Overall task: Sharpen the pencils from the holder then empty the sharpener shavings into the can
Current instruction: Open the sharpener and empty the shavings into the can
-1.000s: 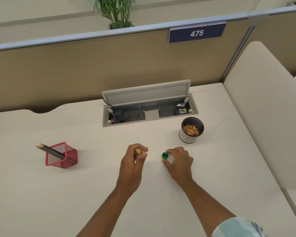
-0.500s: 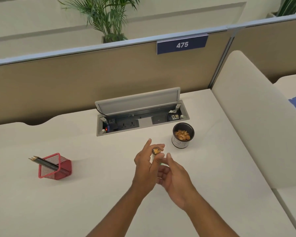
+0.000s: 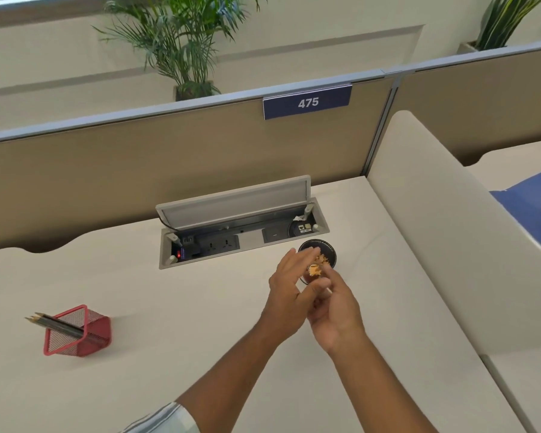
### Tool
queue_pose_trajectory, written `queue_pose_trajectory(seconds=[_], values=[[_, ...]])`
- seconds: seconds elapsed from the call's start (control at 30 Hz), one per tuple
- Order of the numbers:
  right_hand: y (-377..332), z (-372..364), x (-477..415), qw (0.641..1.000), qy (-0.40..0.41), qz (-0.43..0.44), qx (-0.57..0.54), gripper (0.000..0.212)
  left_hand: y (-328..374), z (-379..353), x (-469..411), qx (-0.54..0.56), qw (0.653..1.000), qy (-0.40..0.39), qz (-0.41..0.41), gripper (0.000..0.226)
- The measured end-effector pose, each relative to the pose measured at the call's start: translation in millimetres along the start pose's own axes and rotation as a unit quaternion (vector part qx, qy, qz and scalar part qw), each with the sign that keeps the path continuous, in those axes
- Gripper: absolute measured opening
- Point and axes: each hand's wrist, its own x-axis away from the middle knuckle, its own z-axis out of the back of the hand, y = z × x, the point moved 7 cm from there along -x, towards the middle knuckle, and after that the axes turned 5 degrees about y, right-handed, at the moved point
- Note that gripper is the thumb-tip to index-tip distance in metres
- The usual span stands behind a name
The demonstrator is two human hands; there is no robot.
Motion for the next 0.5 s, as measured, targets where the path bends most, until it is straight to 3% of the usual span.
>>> queue_pose_trajectory(seconds=[0.1,0.2,0.3,0.4,0.5], values=[[-29.9,3.2,-14.5,0.994,0.061,0.083,0.032,0.036,-7.3,3.6,-11.6,-0.031,0.999,-0.005,0.006,0.070],[-67.0,8.2,-24.2,0.963,0.144,0.198,0.112,0.030,-22.7,13.7,-16.9,-0.106,0.993,0.010,0.044,0.072],[-94.9,5.1,-26.4,0.899,0.186,0.325,0.230,0.025,-50.7,26.7,-21.1,-0.184,0.979,0.010,0.083,0.068],[-105.4,-4.2,-28.0,0.811,0.169,0.430,0.359,0.032,-77.0,35.2,-23.7,-0.270,0.956,-0.021,0.110,0.063],[-102.9,-10.5,-36.8,0.744,0.139,0.482,0.441,0.035,-95.9,39.1,-27.1,-0.346,0.929,-0.048,0.123,0.063]])
